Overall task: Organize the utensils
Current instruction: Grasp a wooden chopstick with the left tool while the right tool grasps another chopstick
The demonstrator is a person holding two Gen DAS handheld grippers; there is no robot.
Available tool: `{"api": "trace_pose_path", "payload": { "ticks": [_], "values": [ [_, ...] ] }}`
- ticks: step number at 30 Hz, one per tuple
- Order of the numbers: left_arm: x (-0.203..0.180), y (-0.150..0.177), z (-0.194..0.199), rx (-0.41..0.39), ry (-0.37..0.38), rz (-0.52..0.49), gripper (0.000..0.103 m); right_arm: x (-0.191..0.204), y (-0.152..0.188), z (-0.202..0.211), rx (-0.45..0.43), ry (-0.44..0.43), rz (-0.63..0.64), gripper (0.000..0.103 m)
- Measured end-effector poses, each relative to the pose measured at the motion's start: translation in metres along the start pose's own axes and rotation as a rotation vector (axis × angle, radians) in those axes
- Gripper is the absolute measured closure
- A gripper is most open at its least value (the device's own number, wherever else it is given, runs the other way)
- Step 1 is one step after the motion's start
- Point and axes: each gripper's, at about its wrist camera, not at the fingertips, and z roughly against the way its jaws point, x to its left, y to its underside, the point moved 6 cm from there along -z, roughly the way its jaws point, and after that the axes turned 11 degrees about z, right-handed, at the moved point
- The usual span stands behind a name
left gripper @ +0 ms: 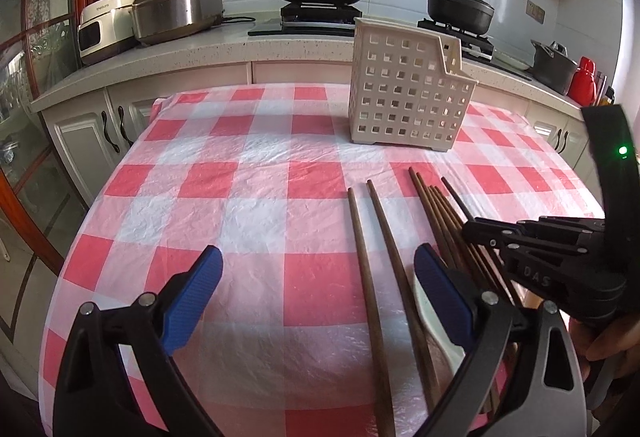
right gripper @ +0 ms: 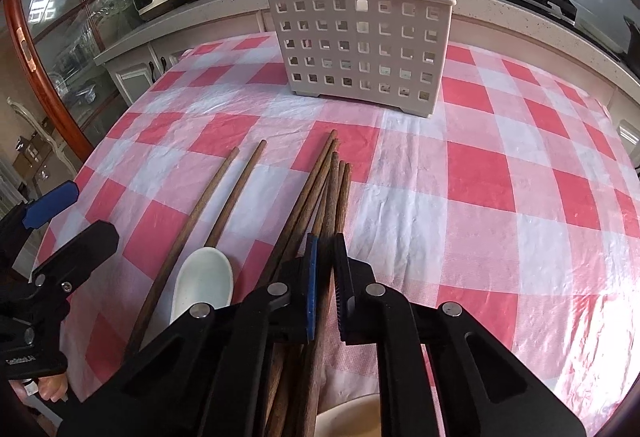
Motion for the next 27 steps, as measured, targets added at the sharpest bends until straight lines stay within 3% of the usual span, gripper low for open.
{"api": "trace_pose_path", "payload": {
  "ticks": [4,12,15,17,21,26,27],
  "values": [
    [-0.001,0.002,-0.012,0.045,-0.020,-0.002,0.017,-0.005,0.000,0.009,-0.030,-0.009,-0.021,0.094],
    [-0.012,0.000,-0.052,0.172,-0.038,-0.002,0.041,-0.017,0.008,0.030,-0.081,-0.028,-0.070,0.094],
    [-0.016,-0.003,-0.065,0.186,-0.063,-0.010,0.045,-0.020,0.011,0.036,-0.096,-0.037,-0.076,0.094],
    [-0.019,-0.002,-0.073,0.208,-0.073,-0.025,0.054,-0.022,0.012,0.040,-0.106,-0.040,-0.079,0.094],
    [-0.027,-0.002,-0.077,0.202,-0.095,-0.070,0.058,-0.028,0.015,0.042,-0.114,-0.048,-0.089,0.094],
    [-0.043,-0.001,-0.078,0.228,-0.068,-0.122,0.090,-0.030,0.016,0.041,-0.119,-0.060,-0.098,0.094],
    [-0.045,-0.001,-0.078,0.230,-0.070,-0.129,0.092,-0.030,0.017,0.042,-0.122,-0.061,-0.099,0.094]
  ]
}}
